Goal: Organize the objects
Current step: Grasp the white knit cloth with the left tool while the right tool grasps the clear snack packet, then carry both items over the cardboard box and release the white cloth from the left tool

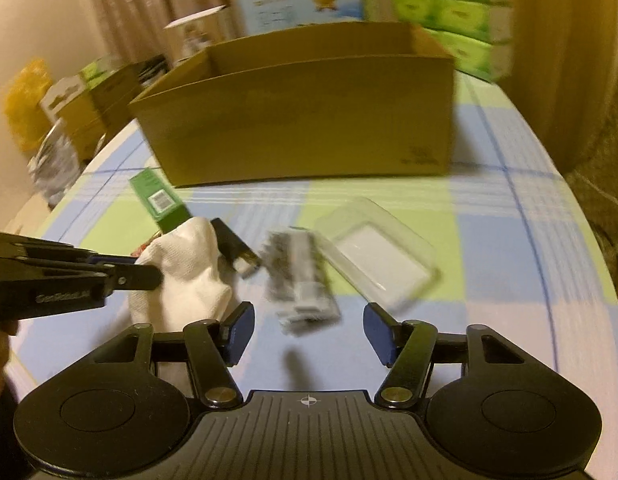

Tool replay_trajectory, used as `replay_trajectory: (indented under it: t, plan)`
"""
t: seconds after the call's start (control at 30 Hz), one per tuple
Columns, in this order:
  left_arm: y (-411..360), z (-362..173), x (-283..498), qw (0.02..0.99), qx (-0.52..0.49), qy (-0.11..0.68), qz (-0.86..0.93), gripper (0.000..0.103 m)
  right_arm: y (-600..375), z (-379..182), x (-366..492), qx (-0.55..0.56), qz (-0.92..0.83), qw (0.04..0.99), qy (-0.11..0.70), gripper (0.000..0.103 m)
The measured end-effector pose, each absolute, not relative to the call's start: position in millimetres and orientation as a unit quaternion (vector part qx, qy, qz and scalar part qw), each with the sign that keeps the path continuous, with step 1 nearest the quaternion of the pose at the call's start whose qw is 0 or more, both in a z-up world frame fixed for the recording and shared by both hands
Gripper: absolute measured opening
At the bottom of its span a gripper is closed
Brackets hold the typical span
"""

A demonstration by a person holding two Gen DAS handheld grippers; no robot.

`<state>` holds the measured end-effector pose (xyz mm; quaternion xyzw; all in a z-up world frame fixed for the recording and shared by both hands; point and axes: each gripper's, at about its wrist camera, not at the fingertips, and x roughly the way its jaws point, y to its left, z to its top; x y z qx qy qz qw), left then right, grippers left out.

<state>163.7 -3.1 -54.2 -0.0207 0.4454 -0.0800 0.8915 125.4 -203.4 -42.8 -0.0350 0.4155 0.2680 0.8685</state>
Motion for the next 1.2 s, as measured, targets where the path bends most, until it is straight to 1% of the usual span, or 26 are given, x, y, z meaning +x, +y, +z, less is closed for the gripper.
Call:
replay_trajectory:
  t: [0.1, 0.2, 0.27, 0.3, 0.33, 0.37, 0.4, 0.43, 0.47, 0.5, 0.53, 0.73, 0.8, 0.93, 0.97, 1.1, 1.13, 1.17, 1.2]
  plan:
    - [7, -54, 160, 0.891, -0.024, 0.448, -0.073, 0.009, -187, -50, 136, -0.058, 0.277, 0.865, 0.415, 0.058]
    - [10, -54, 158, 0.891, -0.027, 0.447, -0.076, 0.009, -175, -60, 145, -0.083, 0.278, 0.861, 0.418, 0.055]
    - [11, -55, 157, 0.892, -0.027, 0.445, -0.077, 0.014, -168, -65, 150, -0.099, 0.278, 0.859, 0.419, 0.051]
    - [11, -54, 155, 0.893, -0.029, 0.443, -0.075, 0.017, -166, -67, 152, -0.105, 0.278, 0.859, 0.417, 0.050]
    - [11, -54, 155, 0.894, -0.029, 0.442, -0.073, 0.023, -165, -68, 154, -0.110, 0.279, 0.858, 0.416, 0.047]
    - [11, -54, 153, 0.894, -0.029, 0.441, -0.073, 0.028, -163, -70, 156, -0.113, 0.280, 0.858, 0.417, 0.040]
    - [11, -53, 152, 0.895, -0.030, 0.439, -0.072, 0.034, -162, -71, 157, -0.117, 0.280, 0.856, 0.419, 0.036]
    - [10, -53, 151, 0.895, -0.032, 0.438, -0.072, 0.040, -161, -73, 158, -0.120, 0.280, 0.854, 0.422, 0.035]
    - [9, -54, 150, 0.895, -0.032, 0.438, -0.072, 0.043, -161, -73, 157, -0.122, 0.278, 0.855, 0.421, 0.035]
    - [8, -54, 150, 0.895, -0.031, 0.438, -0.073, 0.050, -162, -73, 156, -0.121, 0.275, 0.855, 0.423, 0.034]
    - [6, -56, 150, 0.895, -0.028, 0.440, -0.074, 0.054, -163, -72, 154, -0.119, 0.271, 0.855, 0.425, 0.034]
    - [-7, -68, 156, 0.889, -0.020, 0.449, -0.087, 0.054, -177, -70, 133, -0.110, 0.261, 0.858, 0.428, 0.034]
    - [-12, -73, 157, 0.887, -0.014, 0.453, -0.091, 0.054, -179, -70, 129, -0.114, 0.263, 0.861, 0.420, 0.036]
    - [-15, -79, 159, 0.886, -0.013, 0.456, -0.089, 0.044, -176, -71, 130, -0.120, 0.272, 0.860, 0.415, 0.054]
    - [-13, -79, 159, 0.886, -0.016, 0.456, -0.089, 0.042, -175, -71, 132, -0.121, 0.274, 0.860, 0.413, 0.054]
    - [-10, -75, 157, 0.886, -0.022, 0.453, -0.092, 0.029, -169, -73, 136, -0.128, 0.279, 0.858, 0.413, 0.052]
    - [-9, -73, 156, 0.887, -0.022, 0.451, -0.092, 0.026, -168, -75, 137, -0.129, 0.277, 0.857, 0.416, 0.041]
    - [-9, -72, 156, 0.888, -0.022, 0.450, -0.092, 0.025, -167, -76, 138, -0.130, 0.276, 0.855, 0.419, 0.035]
    - [-9, -71, 155, 0.888, -0.021, 0.450, -0.092, 0.023, -166, -77, 137, -0.134, 0.274, 0.854, 0.422, 0.034]
